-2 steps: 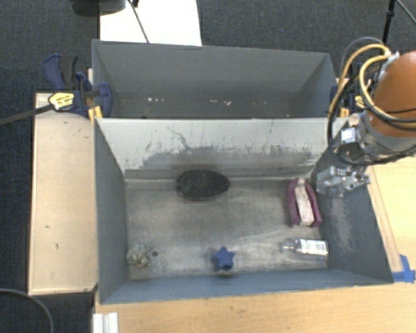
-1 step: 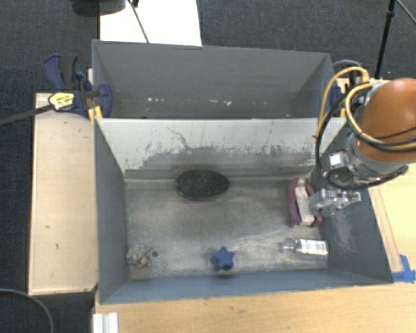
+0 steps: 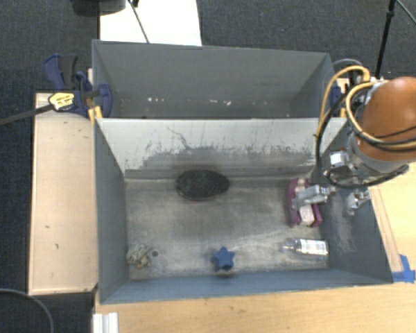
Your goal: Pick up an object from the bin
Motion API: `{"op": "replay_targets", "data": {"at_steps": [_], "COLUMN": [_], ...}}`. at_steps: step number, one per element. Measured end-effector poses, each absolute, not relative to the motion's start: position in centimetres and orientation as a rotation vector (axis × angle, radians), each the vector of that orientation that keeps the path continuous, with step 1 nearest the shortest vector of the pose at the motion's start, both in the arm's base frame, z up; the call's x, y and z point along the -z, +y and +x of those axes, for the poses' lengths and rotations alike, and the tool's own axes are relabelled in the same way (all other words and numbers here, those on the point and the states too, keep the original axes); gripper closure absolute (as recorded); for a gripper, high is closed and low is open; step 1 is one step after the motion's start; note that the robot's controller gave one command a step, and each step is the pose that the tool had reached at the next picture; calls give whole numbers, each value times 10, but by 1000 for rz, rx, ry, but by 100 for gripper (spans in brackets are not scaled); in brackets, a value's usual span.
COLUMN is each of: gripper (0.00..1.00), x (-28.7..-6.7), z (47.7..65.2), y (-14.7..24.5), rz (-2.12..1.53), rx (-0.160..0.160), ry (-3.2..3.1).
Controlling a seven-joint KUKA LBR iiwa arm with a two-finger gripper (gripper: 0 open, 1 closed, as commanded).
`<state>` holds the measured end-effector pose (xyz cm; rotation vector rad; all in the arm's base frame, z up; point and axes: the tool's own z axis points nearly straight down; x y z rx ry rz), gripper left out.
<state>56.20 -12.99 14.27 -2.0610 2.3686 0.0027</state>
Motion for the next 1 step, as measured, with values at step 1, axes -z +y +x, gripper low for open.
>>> {"op": "replay_targets", "data": {"at_steps": [1], "gripper": [0], "x": [-73], "z": [571], "y": [-106], "rz": [-2652], "rx": [-25], "ry": [1631]}}
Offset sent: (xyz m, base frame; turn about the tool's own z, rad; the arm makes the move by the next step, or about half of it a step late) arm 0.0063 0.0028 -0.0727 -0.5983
